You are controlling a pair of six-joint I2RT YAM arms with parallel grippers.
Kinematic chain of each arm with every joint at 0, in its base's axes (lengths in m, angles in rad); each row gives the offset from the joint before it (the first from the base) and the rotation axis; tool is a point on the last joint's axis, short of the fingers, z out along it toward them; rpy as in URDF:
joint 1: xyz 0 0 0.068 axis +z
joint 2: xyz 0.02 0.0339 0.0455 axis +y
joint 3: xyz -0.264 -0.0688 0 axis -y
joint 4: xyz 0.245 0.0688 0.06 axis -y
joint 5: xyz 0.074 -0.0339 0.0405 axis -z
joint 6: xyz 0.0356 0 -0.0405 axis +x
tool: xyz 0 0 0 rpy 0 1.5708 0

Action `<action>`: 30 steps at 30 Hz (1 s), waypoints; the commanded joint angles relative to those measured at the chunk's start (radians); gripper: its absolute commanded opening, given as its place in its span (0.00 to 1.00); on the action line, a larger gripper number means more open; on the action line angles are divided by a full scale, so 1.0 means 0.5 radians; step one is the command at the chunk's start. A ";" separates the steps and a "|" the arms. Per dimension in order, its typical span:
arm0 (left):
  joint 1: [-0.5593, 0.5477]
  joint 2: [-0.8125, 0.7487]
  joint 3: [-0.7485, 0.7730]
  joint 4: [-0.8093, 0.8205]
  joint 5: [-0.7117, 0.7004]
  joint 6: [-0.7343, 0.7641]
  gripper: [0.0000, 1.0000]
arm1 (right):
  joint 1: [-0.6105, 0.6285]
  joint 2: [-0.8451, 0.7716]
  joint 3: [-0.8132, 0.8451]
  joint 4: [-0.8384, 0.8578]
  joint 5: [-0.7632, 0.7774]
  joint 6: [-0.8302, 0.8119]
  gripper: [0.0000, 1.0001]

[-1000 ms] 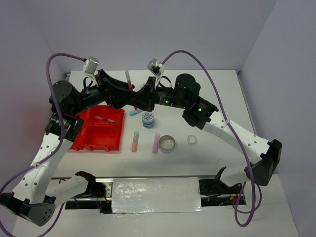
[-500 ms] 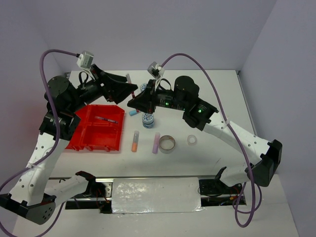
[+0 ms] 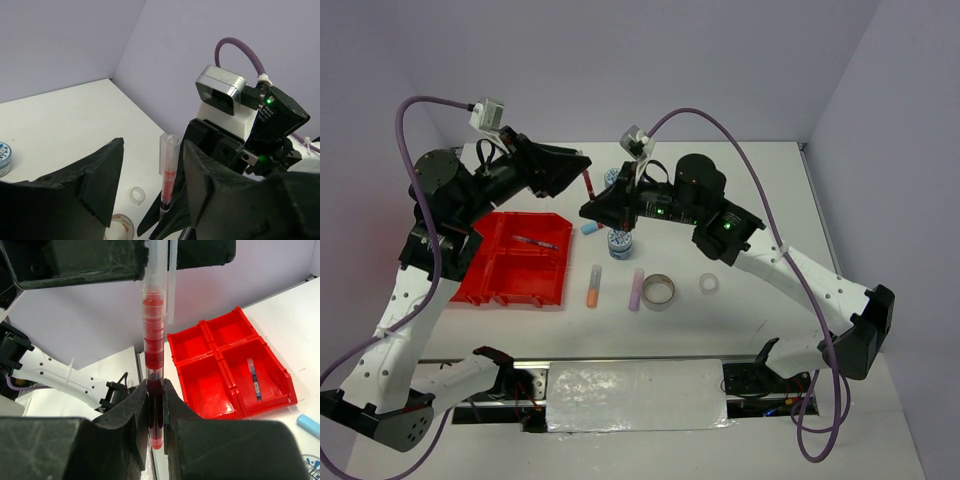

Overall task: Sort the stationery into containers
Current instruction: Close the pen cap on the pen.

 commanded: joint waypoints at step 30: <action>-0.475 0.169 -0.594 -0.215 0.469 -0.169 0.00 | -0.215 0.448 1.388 -0.353 0.012 -0.314 0.00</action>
